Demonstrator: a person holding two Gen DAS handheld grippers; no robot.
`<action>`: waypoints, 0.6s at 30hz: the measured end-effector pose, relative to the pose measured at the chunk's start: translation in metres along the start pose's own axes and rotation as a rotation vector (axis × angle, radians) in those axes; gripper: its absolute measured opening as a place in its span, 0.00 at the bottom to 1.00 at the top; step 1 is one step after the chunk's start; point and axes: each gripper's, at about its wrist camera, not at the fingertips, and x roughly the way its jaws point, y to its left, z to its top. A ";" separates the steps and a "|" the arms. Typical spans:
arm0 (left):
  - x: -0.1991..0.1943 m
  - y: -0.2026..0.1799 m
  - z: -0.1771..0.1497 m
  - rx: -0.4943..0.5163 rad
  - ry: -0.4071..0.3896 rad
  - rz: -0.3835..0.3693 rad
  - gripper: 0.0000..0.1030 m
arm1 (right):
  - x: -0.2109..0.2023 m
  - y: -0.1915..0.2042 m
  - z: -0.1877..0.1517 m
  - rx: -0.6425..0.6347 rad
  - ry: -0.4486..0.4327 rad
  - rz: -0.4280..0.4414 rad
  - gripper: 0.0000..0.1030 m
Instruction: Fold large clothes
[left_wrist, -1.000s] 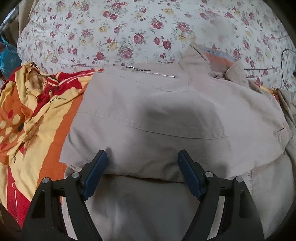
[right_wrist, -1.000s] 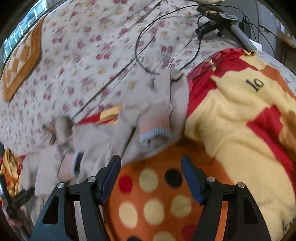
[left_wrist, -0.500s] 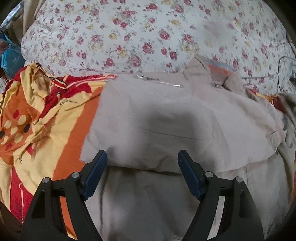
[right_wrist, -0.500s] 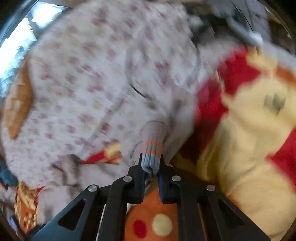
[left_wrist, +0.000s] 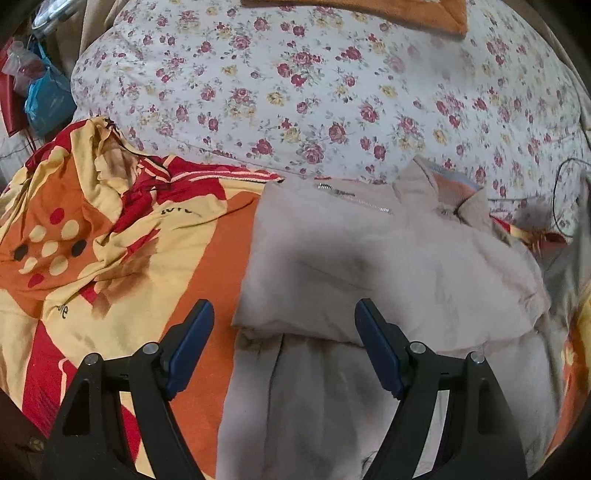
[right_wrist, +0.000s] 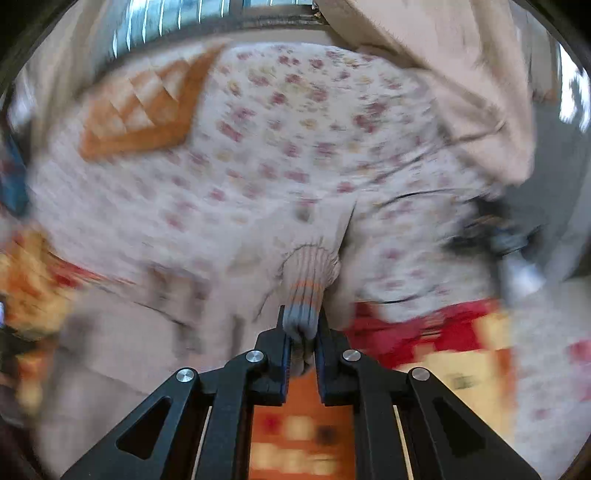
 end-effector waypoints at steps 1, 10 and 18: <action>0.001 0.001 -0.001 0.001 0.003 0.001 0.76 | 0.001 0.000 -0.001 -0.038 0.005 -0.064 0.09; 0.003 0.010 0.002 -0.040 0.003 -0.012 0.76 | -0.053 -0.001 0.023 -0.046 -0.090 0.197 0.00; -0.002 0.019 -0.005 -0.047 -0.007 -0.027 0.76 | 0.003 0.006 -0.018 0.050 0.114 0.173 0.52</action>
